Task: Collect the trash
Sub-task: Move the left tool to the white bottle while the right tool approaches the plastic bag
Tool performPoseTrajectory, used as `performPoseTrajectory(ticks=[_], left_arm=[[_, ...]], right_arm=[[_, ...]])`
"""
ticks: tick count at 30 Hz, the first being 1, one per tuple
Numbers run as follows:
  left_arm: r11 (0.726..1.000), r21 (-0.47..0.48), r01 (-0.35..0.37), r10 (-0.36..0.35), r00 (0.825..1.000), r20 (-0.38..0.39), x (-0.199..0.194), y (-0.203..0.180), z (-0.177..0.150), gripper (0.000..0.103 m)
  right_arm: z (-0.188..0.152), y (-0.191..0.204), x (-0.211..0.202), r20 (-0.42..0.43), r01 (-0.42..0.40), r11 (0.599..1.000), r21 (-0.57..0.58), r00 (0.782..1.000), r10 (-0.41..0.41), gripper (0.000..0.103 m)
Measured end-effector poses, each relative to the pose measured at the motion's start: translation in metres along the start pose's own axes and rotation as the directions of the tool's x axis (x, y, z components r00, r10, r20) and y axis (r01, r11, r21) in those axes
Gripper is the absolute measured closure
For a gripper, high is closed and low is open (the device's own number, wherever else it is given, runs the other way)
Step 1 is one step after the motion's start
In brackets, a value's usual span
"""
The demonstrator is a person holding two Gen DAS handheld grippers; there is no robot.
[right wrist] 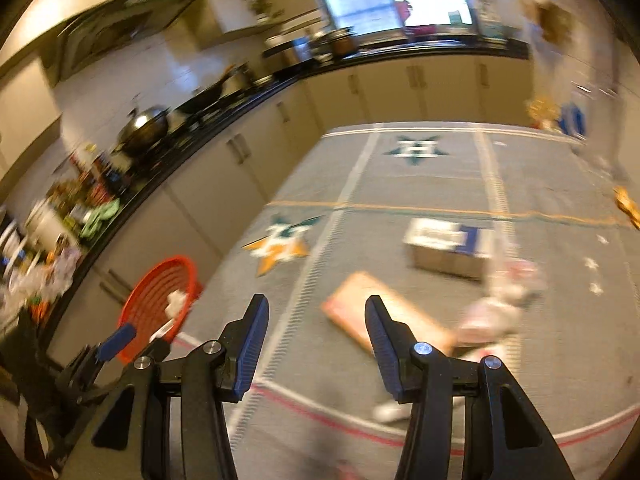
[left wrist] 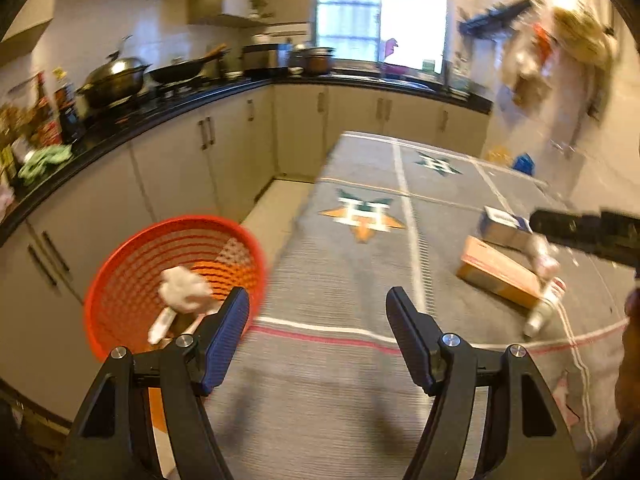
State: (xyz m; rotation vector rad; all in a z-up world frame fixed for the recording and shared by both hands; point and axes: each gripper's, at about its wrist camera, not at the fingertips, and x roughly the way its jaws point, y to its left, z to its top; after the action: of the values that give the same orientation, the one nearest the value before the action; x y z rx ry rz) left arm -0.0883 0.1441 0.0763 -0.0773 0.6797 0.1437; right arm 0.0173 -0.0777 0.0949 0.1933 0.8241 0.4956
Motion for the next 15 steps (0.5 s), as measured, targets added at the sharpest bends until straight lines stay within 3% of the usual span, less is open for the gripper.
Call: performPoseTrajectory(ticks=[4, 9, 15], left_arm=[[0.994, 0.091, 0.060, -0.059, 0.998, -0.014, 0.000, -0.045, 0.001, 0.033], [0.970, 0.190, 0.151, -0.144, 0.988, -0.049, 0.004, -0.098, 0.000, 0.033], [0.935, 0.268, 0.233, -0.212, 0.972, -0.103, 0.014, -0.135, -0.005, 0.033]], right_arm=[[0.006, -0.053, -0.015, 0.015, 0.084, 0.992, 0.090, 0.996, -0.085, 0.049], [0.011, -0.106, -0.013, -0.034, 0.168, 0.966, 0.196, 0.986, -0.165, 0.041], [0.013, -0.137, 0.012, -0.125, 0.184, 0.948, 0.259, 0.980, -0.156, 0.037]])
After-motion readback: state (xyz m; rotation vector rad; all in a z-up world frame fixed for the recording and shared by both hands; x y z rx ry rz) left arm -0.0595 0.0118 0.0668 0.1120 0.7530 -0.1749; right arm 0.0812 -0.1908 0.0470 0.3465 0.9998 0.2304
